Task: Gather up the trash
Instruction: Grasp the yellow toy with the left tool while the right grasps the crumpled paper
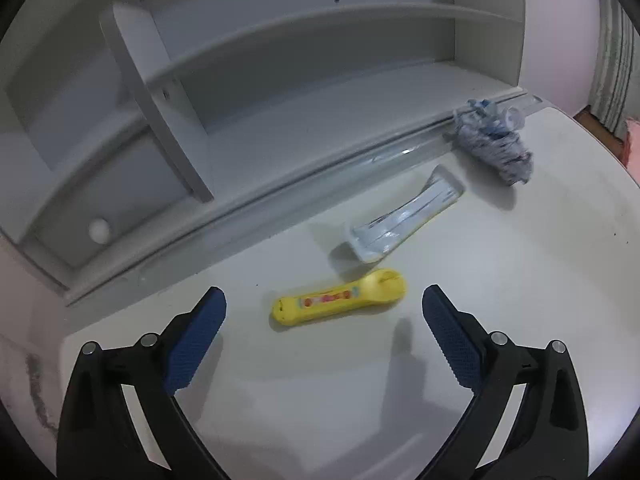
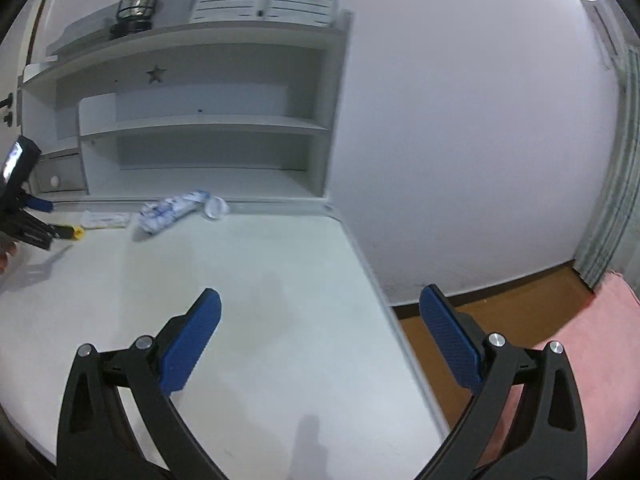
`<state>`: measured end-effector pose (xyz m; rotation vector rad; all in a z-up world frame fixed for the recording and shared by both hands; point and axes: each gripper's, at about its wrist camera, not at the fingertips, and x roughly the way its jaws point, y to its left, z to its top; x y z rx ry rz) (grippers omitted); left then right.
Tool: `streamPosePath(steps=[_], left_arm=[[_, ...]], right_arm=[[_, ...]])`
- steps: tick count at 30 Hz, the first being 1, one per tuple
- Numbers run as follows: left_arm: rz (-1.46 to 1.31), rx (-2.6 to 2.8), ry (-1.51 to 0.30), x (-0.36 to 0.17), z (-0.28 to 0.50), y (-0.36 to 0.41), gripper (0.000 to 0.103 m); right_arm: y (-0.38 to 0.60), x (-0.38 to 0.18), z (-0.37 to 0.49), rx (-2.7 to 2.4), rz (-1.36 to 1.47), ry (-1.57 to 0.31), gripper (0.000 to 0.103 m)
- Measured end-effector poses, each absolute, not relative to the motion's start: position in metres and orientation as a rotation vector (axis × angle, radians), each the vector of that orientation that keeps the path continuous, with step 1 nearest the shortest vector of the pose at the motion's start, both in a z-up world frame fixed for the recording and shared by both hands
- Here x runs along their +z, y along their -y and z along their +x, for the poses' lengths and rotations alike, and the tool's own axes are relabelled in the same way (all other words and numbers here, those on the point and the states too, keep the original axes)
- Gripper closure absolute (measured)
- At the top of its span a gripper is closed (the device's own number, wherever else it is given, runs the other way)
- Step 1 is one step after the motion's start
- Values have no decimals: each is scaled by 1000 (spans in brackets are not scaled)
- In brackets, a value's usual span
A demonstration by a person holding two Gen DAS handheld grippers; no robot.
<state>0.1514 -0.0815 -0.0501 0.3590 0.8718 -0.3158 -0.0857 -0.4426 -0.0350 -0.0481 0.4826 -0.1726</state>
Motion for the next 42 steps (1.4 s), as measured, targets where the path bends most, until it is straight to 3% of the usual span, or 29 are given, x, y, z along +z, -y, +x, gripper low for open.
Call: streamPosePath(steps=[12,17,21,24,25,27,35,38,40,42], left_arm=[[491,-393,-879,-60,196,63,9],[426,-443,-908,-57,189,67,38],[332,-381,-938,-57,164,59,40],[243,-367,-957,-59,156,51,59],[240,-347,-951,-59,153,49,72],[214,-323,-938,-60,151,45,83],[162,-258,-886,-62,147,44,87],[140,-254,-888,-62,150,43,87],[132,-245,-888,-61,149,39,87],[111,-237,-888,-62,153,41,88]], right_arm=[[395,-22,-25,-93,-58,-522,7],[381,-22,-10,-70,-66,-543,7],[367,-24,11,-35,-54,-581,7],[355,-30,29,-2,-22,-619,7],[351,-32,35,12,-8,-633,7],[340,-36,49,45,12,-662,7],[297,-50,111,98,-7,-715,10],[296,-59,132,115,34,-774,37],[298,-67,142,122,57,-813,64],[301,-70,143,145,83,-835,69]])
